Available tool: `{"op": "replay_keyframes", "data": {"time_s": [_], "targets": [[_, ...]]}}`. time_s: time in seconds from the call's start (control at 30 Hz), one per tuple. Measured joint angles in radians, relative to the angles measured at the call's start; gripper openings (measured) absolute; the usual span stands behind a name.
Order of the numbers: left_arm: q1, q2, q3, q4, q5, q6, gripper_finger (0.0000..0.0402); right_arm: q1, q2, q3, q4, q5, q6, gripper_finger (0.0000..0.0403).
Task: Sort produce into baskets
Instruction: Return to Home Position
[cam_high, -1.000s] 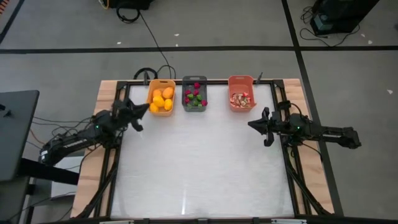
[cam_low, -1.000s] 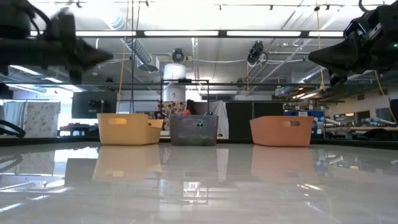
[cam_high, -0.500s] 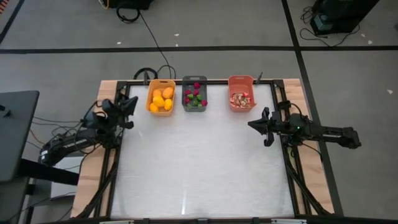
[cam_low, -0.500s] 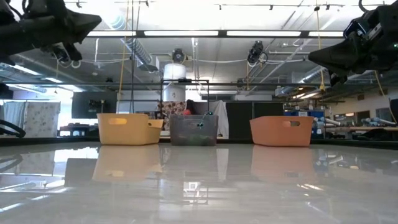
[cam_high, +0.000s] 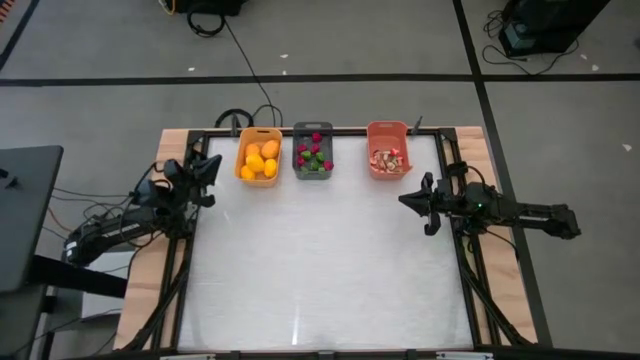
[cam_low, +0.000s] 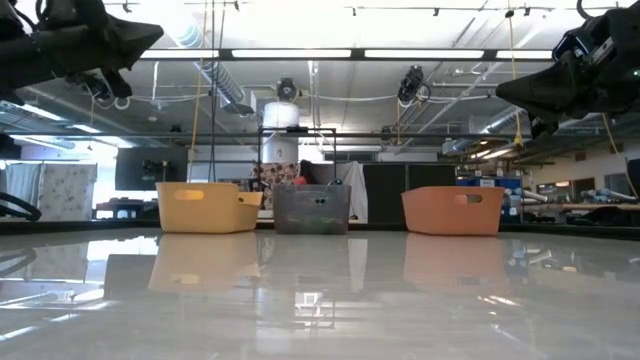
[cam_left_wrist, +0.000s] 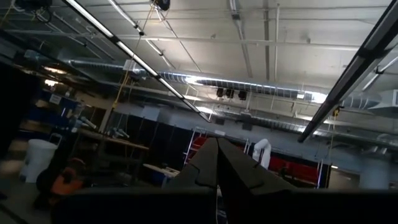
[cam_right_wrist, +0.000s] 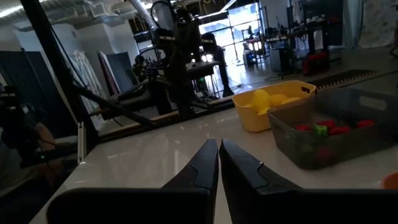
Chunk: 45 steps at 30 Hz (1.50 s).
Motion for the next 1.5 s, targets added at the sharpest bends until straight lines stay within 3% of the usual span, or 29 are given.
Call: {"op": "replay_keyframes", "data": {"time_s": [0.13,0.53,1.5], "targets": [[0.000,0.003,0.000,-0.123,-0.045,0.093,0.0017,0.000,0.000,0.000,0.000,0.000,0.000,0.0032],[0.000,0.008,0.000,-0.606,-0.041,0.354,0.0017,0.000,0.000,0.000,0.000,0.000,0.000,0.0032],[0.000,0.022,0.000,-0.573,-0.039,0.367,0.0016,0.000,0.000,0.000,0.002,0.000,0.000,0.0032]]}}
